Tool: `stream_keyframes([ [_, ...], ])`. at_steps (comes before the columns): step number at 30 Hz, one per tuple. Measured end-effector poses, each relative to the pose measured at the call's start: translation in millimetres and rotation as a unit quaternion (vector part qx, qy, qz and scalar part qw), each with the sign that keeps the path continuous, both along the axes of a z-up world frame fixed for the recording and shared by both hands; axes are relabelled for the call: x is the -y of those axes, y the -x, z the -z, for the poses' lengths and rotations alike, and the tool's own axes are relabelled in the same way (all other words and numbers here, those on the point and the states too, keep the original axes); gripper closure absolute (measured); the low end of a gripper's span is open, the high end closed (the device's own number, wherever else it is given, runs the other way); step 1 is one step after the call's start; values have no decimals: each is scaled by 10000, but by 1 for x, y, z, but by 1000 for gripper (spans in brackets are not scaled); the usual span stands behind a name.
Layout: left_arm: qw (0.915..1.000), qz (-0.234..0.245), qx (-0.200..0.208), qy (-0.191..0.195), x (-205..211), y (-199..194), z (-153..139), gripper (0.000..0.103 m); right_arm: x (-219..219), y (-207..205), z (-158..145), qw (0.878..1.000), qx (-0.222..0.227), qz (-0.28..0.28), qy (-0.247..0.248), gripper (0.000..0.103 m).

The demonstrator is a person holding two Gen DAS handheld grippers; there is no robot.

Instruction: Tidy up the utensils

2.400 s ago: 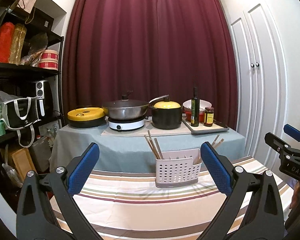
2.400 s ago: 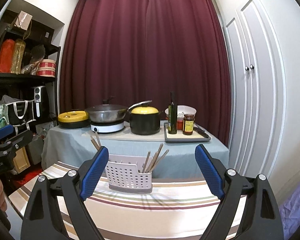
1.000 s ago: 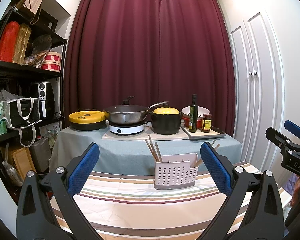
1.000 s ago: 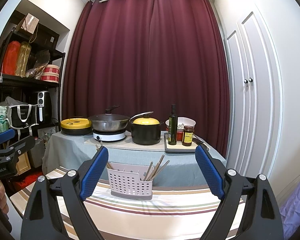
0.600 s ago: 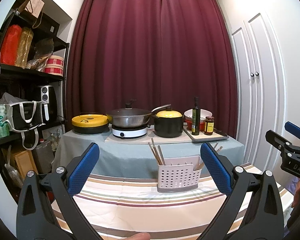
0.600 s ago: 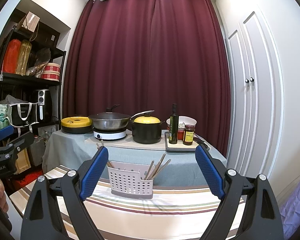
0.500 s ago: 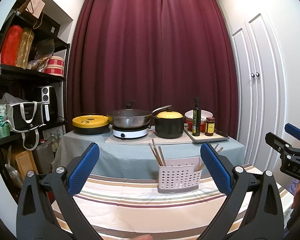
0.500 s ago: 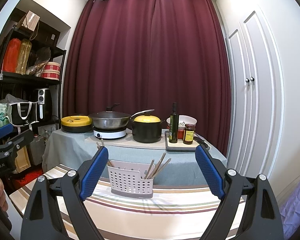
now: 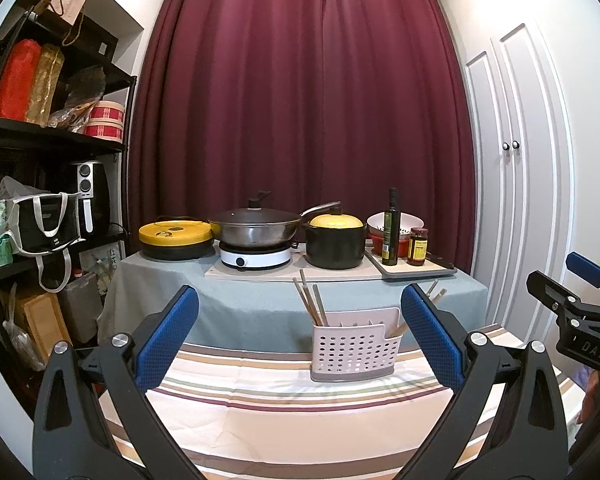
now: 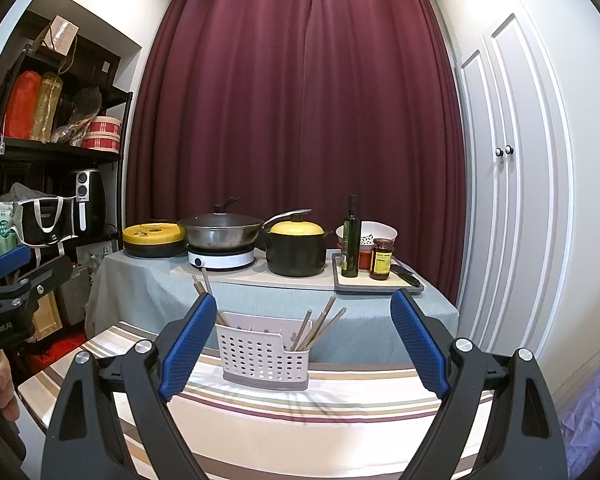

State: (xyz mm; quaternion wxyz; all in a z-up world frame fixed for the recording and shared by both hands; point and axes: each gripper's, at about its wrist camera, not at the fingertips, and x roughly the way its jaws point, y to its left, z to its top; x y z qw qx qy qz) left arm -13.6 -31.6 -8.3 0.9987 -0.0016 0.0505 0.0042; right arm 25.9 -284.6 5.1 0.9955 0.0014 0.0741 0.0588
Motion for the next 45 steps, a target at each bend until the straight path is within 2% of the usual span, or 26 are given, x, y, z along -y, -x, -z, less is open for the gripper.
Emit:
stream_keyframes([
  [5, 10000, 20, -45, 63, -1, -9, 2, 4, 0, -6, 4, 10000, -75, 31, -5, 17],
  [12, 9992, 19, -393, 30, -6, -39, 20, 4, 5, -26, 19, 9995, -307, 98, -47, 17],
  [14, 9983, -22, -575, -59, -8, -54, 32, 4, 7, -35, 28, 9990, -417, 129, -57, 17],
  [18, 9921, -156, -1240, -116, -20, -100, 73, 4, 14, -61, 53, 9970, -735, 236, -67, 17],
  [20, 9862, -255, -1634, -92, -31, -124, 98, 4, 19, -76, 70, 9952, -924, 301, -82, 17],
  [23, 9725, -451, -2286, 76, -56, -161, 141, 4, 31, -103, 103, 9901, -1316, 477, -93, 17],
  [25, 9605, -655, -2698, 217, -78, -185, 171, 4, 42, -121, 128, 9849, -1615, 612, -105, 17],
  [29, 9449, -1076, -3084, 225, -109, -215, 209, 4, 65, -160, 177, 9709, -2210, 921, -37, 17],
  [31, 9340, -1249, -3336, 266, -126, -231, 229, 4, 77, -177, 199, 9614, -2562, 1003, -13, 17],
  [34, 9189, -1431, -3661, 332, -145, -247, 249, 4, 92, -195, 219, 9520, -2856, 1105, -16, 17],
  [38, 9025, -1477, -4022, 450, -159, -261, 262, 4, 108, -219, 241, 9313, -3478, 1045, -275, 17],
  [40, 9018, -1413, -4031, 657, -166, -262, 263, 4, 113, -226, 250, 9198, -3764, 1049, -364, 17],
  [42, 9017, -1417, -4036, 633, -165, -263, 263, 4, 113, -233, 258, 9104, -3979, 1091, -317, 16],
  [45, 9015, -1425, -4037, 628, -163, -263, 264, 4, 108, -232, 259, 9092, -4017, 1087, -149, 11],
])
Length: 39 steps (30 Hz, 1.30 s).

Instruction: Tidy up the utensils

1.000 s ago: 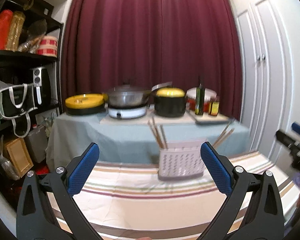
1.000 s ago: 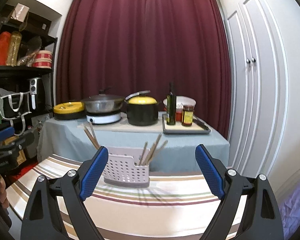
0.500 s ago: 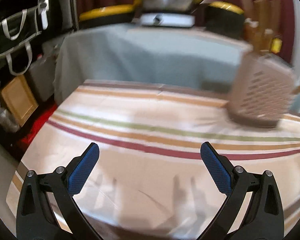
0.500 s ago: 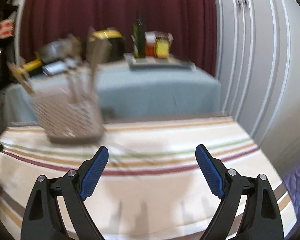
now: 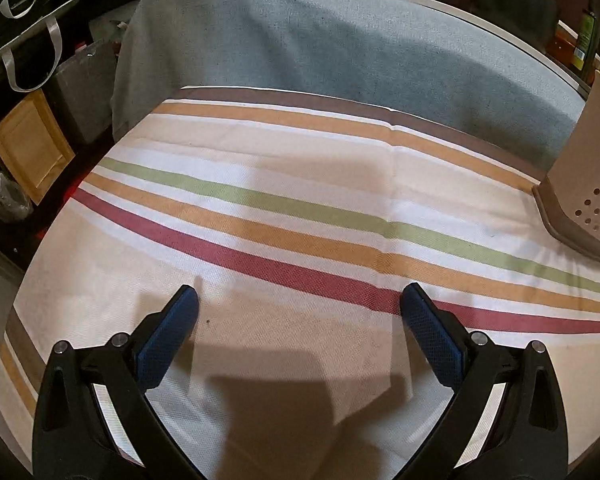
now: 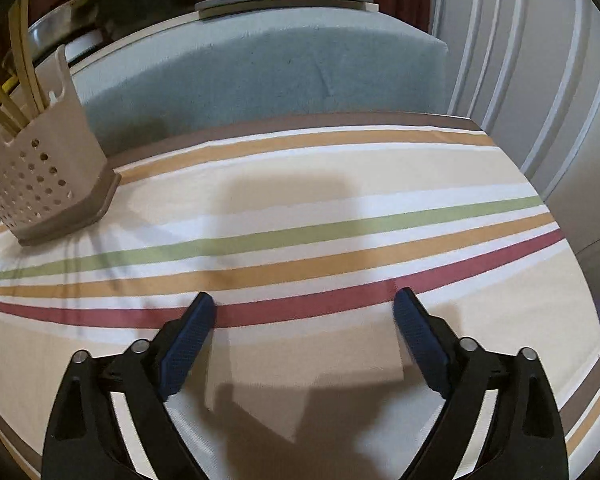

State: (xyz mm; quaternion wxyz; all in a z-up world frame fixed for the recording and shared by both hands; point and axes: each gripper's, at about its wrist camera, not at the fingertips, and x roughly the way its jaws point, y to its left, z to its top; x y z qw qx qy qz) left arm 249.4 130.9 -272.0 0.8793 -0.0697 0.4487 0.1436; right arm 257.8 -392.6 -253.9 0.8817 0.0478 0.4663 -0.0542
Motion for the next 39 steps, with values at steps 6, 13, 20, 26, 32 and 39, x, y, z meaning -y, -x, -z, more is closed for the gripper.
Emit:
stream_keyframes([
  [6, 10000, -23, -2, 7, -3, -2, 2, 4, 0, 1, 4, 10000, -48, 5, -29, 6],
  [13, 10000, -21, 0, 10, -1, -2, 1, 4, -1, -4, 6, 10000, -59, 3, -27, 6],
  [20, 10000, -22, 1, 10, -1, -2, 1, 4, 0, -1, 6, 10000, -59, 4, -26, 6],
  [26, 10000, -22, 1, 9, -1, -2, 1, 4, 0, -1, 5, 10000, -59, 4, -26, 6],
  [32, 10000, -23, 0, 9, -2, -2, 1, 4, 0, -2, 5, 10000, -59, 5, -25, 6],
  [39, 10000, -23, 0, 8, -1, -2, 0, 4, 0, -2, 5, 10000, -59, 7, -25, 6],
])
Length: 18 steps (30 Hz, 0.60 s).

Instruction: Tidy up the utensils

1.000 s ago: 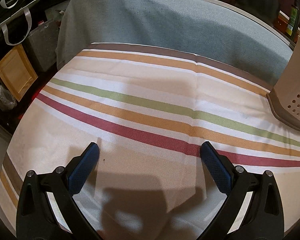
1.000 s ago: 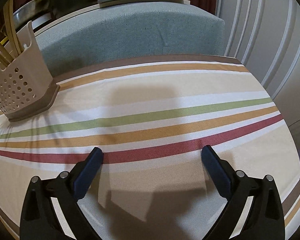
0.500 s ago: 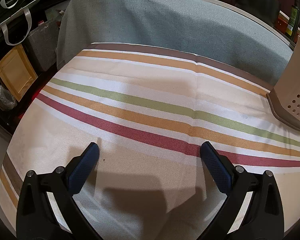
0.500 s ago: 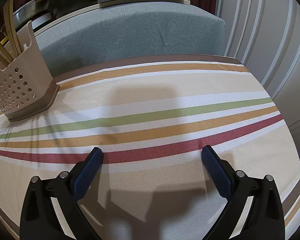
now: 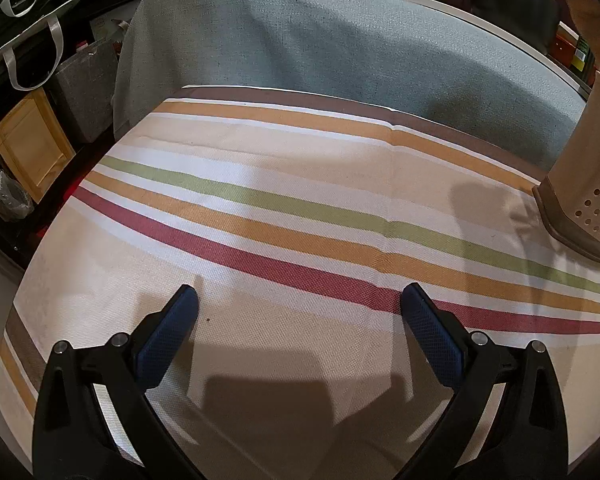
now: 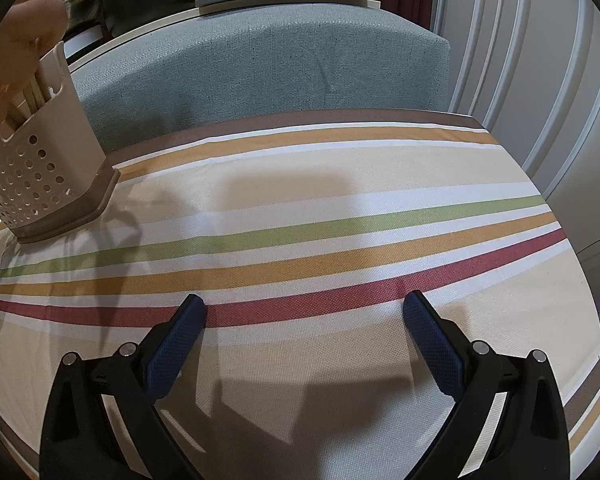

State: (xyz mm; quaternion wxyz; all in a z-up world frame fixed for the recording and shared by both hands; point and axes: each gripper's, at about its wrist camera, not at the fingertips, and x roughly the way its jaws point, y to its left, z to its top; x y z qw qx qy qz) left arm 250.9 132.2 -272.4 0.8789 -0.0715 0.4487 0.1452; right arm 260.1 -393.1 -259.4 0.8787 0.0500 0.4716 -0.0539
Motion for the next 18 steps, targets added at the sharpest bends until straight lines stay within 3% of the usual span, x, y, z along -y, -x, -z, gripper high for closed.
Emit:
stream_keyframes([
  [18, 10000, -2, 0, -2, 0, 0, 0, 4, 1, 0, 1, 10000, 0, 2, 1, 6],
])
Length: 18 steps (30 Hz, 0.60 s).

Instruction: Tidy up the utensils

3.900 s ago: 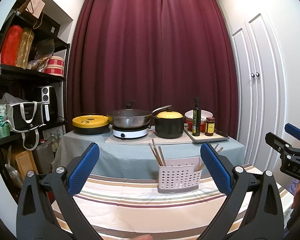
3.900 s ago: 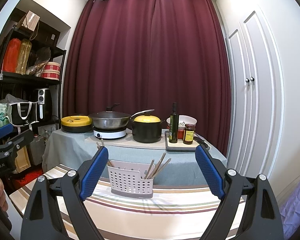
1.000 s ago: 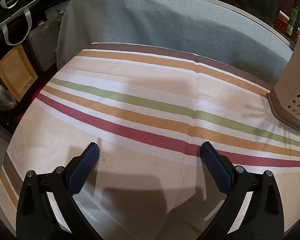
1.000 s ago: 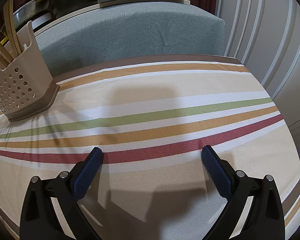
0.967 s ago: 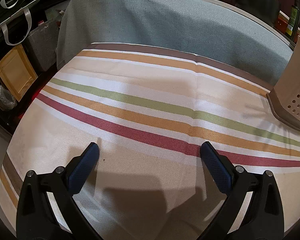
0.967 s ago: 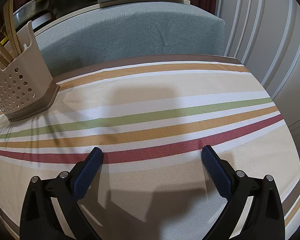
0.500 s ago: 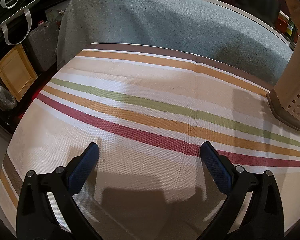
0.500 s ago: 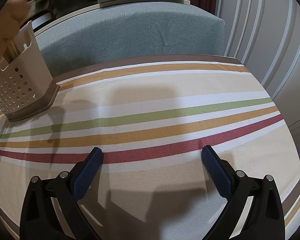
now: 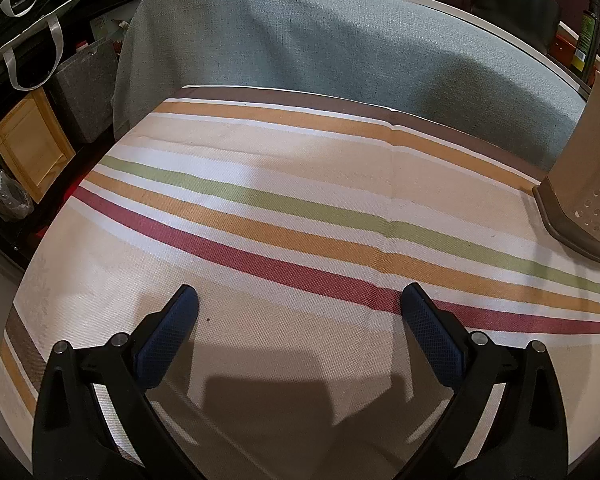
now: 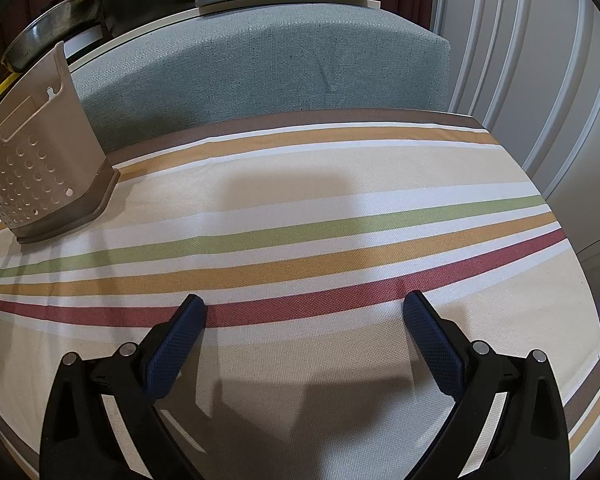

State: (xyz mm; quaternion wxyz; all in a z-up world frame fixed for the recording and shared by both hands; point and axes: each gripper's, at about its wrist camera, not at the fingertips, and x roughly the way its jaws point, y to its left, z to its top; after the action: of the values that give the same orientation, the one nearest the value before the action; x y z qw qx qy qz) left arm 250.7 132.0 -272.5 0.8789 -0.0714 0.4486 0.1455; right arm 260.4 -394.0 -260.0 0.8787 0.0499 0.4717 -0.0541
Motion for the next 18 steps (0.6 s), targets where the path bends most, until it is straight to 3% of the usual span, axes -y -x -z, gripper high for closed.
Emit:
stream_keyframes([
  [18, 10000, -1, 1, -2, 0, 0, 0, 4, 0, 3, 0, 10000, 1, 1, 1, 6],
])
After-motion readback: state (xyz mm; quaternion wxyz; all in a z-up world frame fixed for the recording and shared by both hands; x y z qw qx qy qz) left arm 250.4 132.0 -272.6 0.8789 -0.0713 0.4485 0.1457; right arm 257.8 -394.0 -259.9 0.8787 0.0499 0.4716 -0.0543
